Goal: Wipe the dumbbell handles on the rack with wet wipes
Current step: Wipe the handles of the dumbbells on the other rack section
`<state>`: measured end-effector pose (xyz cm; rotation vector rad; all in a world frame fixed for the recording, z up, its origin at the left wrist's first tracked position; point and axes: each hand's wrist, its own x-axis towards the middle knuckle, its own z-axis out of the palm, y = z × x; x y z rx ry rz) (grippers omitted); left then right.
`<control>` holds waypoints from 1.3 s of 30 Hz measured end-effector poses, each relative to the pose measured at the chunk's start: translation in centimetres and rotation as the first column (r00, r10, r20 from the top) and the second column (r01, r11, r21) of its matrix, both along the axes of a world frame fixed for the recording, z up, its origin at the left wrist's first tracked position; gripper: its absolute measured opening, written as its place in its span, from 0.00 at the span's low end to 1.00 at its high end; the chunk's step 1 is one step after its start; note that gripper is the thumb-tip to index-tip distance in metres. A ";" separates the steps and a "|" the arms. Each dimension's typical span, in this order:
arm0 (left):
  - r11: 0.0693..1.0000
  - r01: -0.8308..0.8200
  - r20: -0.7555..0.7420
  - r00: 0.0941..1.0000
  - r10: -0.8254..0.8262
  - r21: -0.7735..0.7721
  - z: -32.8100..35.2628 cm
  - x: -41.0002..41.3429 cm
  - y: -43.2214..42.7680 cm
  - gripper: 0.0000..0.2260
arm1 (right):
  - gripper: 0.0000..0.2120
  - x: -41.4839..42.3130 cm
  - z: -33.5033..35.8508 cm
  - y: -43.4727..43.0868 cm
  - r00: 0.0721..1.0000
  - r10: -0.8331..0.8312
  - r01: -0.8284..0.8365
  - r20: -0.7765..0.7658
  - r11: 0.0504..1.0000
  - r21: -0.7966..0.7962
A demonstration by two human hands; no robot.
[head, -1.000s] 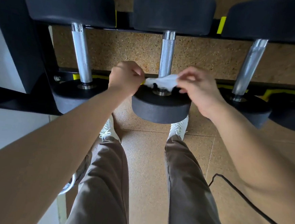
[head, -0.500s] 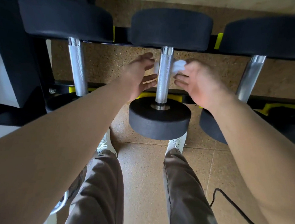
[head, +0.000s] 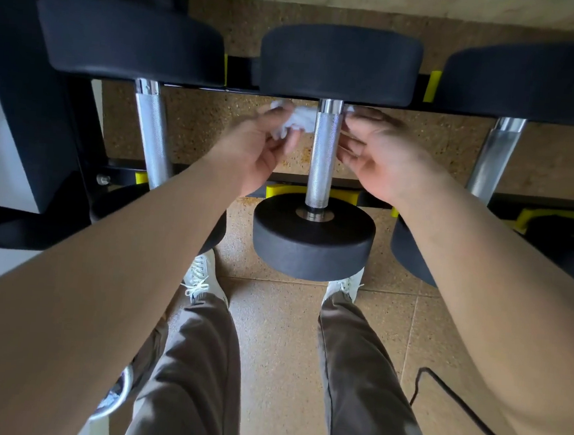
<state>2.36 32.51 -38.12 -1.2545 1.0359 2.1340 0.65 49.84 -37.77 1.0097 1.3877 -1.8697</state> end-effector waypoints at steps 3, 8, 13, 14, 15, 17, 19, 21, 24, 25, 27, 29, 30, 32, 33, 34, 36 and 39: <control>0.978 -0.195 0.017 0.981 0.194 0.071 0.3 0.0 0.4 0.15 | 0.06 0.2 0.3 -0.4 0.989 -0.140 0.142 0.043 0.988 -0.066; 0.995 -0.096 0.040 0.995 0.097 -0.018 0.6 -0.2 3.3 0.11 | 0.05 1.2 1.4 2.0 0.893 -0.428 0.444 0.139 0.890 -0.108; 0.983 -0.152 0.053 0.986 0.159 -0.105 1.2 0.2 3.1 0.07 | 0.08 2.4 1.4 1.2 0.921 -0.376 0.387 0.098 0.909 -0.155; 0.974 -0.212 0.051 0.975 0.217 -0.080 1.5 0.6 2.5 0.07 | 0.07 2.2 1.4 0.3 0.945 -0.320 0.326 0.062 0.934 -0.145; 0.965 -0.259 0.047 0.964 0.261 -0.051 1.8 1.1 1.9 0.07 | 0.09 2.0 1.3 -0.4 0.960 -0.279 0.280 0.025 0.951 -0.127; 0.964 -0.266 0.027 0.964 0.266 -0.017 2.2 2.1 1.1 0.07 | 0.11 1.5 1.4 -1.1 0.967 -0.256 0.255 0.000 0.962 -0.097; 0.985 -0.155 0.008 0.988 0.156 -0.070 2.5 2.8 1.6 0.06 | 0.09 1.5 1.3 -0.3 0.957 -0.288 0.289 0.020 0.953 -0.090; 0.973 0.046 -0.022 0.998 -0.053 -0.225 2.3 2.9 2.7 0.06 | 0.08 1.9 1.1 1.3 0.936 -0.351 0.352 0.033 0.933 -0.072; 0.831 0.284 0.014 0.948 -0.317 -0.479 1.9 2.4 3.4 0.09 | 0.07 2.9 0.9 2.6 0.904 -0.425 0.427 0.037 0.903 -0.051; 0.794 0.332 0.037 0.930 -0.366 -0.509 1.9 2.4 3.2 0.10 | 0.07 3.2 0.9 2.4 0.904 -0.425 0.426 0.043 0.903 -0.049; 0.767 0.388 0.074 0.909 -0.411 -0.510 1.9 2.8 1.9 0.10 | 0.07 3.5 0.7 1.6 0.927 -0.369 0.371 0.062 0.928 -0.036; 0.782 0.363 0.104 0.926 -0.362 -0.506 2.1 3.4 0.0 0.09 | 0.09 3.6 0.5 0.7 0.959 -0.273 0.275 0.077 0.961 -0.027; 0.778 0.345 0.102 0.933 -0.345 -0.525 2.1 3.7 -0.9 0.09 | 0.09 3.7 0.5 0.6 0.965 -0.246 0.249 0.088 0.968 -0.034; 0.751 0.335 0.059 0.927 -0.369 -0.569 2.2 3.8 -1.6 0.10 | 0.09 3.9 0.4 0.9 0.961 -0.257 0.265 0.104 0.962 -0.063; 0.733 0.345 0.044 0.917 -0.397 -0.587 2.0 3.8 -1.3 0.10 | 0.09 4.1 0.3 1.4 0.952 -0.288 0.296 0.108 0.953 -0.069; 0.704 0.369 0.041 0.900 -0.435 -0.607 1.7 3.7 -0.7 0.10 | 0.09 4.3 0.3 2.0 0.939 -0.326 0.334 0.107 0.940 -0.066; 0.620 0.449 0.060 0.837 -0.544 -0.644 1.1 3.8 1.0 0.08 | 0.08 4.7 0.1 3.3 0.919 -0.381 0.385 0.099 0.923 -0.023; 0.490 0.552 0.102 0.728 -0.678 -0.674 0.2 4.0 2.2 0.04 | 0.10 5.5 -0.1 4.6 0.957 -0.287 0.282 0.039 0.955 0.091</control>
